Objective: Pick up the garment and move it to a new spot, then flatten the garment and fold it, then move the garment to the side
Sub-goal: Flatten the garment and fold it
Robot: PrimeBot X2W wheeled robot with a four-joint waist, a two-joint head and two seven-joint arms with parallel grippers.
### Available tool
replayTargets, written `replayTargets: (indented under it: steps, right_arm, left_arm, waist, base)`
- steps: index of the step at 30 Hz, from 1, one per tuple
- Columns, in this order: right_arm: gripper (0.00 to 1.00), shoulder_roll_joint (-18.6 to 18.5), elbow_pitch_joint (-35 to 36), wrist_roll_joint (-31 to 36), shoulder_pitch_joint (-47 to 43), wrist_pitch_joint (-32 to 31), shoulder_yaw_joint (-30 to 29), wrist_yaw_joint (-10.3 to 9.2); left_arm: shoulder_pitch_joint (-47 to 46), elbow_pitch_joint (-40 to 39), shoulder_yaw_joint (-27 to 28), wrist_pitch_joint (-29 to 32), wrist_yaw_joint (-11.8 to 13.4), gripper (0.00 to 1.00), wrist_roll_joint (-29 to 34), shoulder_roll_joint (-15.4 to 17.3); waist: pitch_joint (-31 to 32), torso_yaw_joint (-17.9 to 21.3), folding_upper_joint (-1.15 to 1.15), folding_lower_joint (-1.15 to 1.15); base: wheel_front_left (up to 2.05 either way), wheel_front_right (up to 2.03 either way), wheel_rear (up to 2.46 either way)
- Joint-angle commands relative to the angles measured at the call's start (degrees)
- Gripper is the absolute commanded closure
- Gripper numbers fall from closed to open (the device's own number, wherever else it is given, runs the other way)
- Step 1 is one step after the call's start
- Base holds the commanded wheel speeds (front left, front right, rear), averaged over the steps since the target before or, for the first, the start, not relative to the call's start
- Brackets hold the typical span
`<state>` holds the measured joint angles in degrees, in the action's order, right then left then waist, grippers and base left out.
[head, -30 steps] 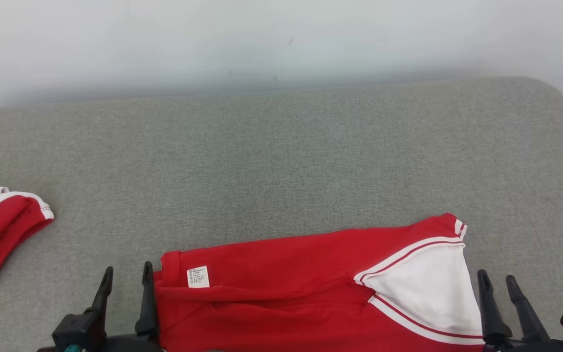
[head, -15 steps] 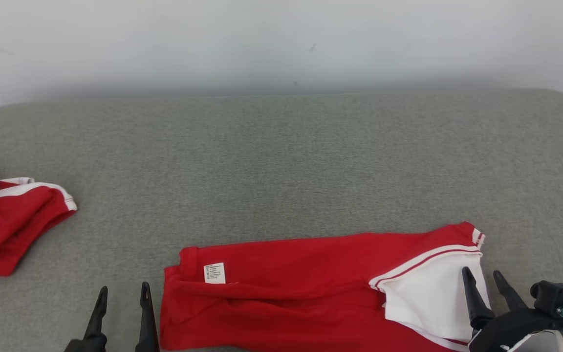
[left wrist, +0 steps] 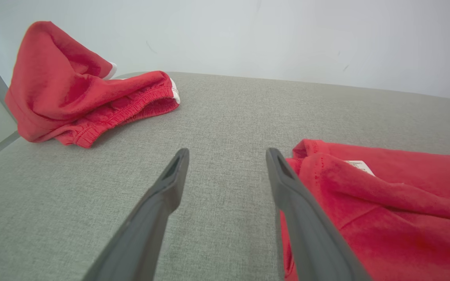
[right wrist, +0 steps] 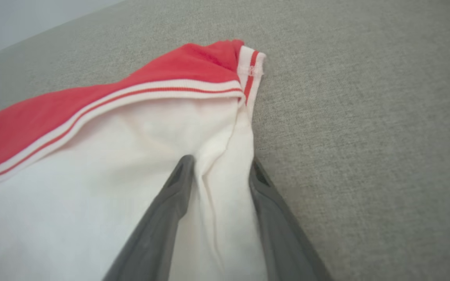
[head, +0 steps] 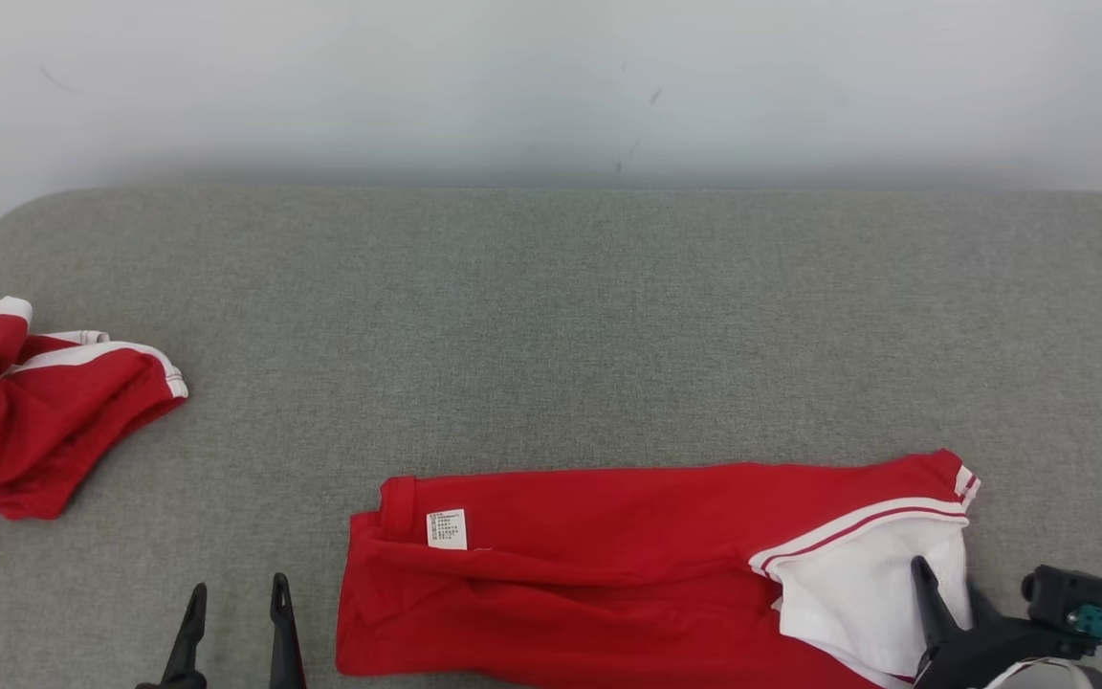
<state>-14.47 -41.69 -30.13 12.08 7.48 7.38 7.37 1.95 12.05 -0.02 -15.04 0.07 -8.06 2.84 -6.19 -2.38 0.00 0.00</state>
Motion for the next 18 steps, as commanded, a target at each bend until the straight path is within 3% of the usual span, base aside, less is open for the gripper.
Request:
replayTargets:
  steps: [1, 6, 14, 18]
  right_arm:
    - [1.0, 1.45, -1.32, -0.81, -0.64, -0.47, 1.77, 0.2]
    - [1.0, -0.67, -2.37, -2.13, 0.51, 1.38, 2.11, 0.1]
    - [1.0, -9.97, -6.33, -2.26, 3.16, 4.33, -4.35, 0.05]
    - [1.0, -12.08, -5.13, -3.0, 3.04, 4.03, -5.25, 0.05]
  left_arm:
    - [0.46, -0.16, -0.16, -0.13, 0.33, 0.0, 0.64, 0.06]
    - [1.48, -0.19, -0.36, -0.13, 0.96, 0.0, 0.37, 0.12]
    - [1.98, 0.12, -0.39, -0.13, 0.22, 0.0, 0.22, 0.11]
    - [2.68, 0.29, -0.21, -0.13, 0.25, 0.0, -0.24, 0.11]
  waist:
    - [0.26, 0.27, 0.0, 0.0]
    - [1.1, 1.24, 0.0, 0.0]
    - [2.46, 2.34, 0.0, 0.0]
    - [3.09, 3.38, 0.0, 0.0]
  base:
    - [0.0, 0.0, 0.0]
    - [0.0, 0.0, 0.0]
    - [0.0, 0.0, 0.0]
    - [0.0, 0.0, 0.0]
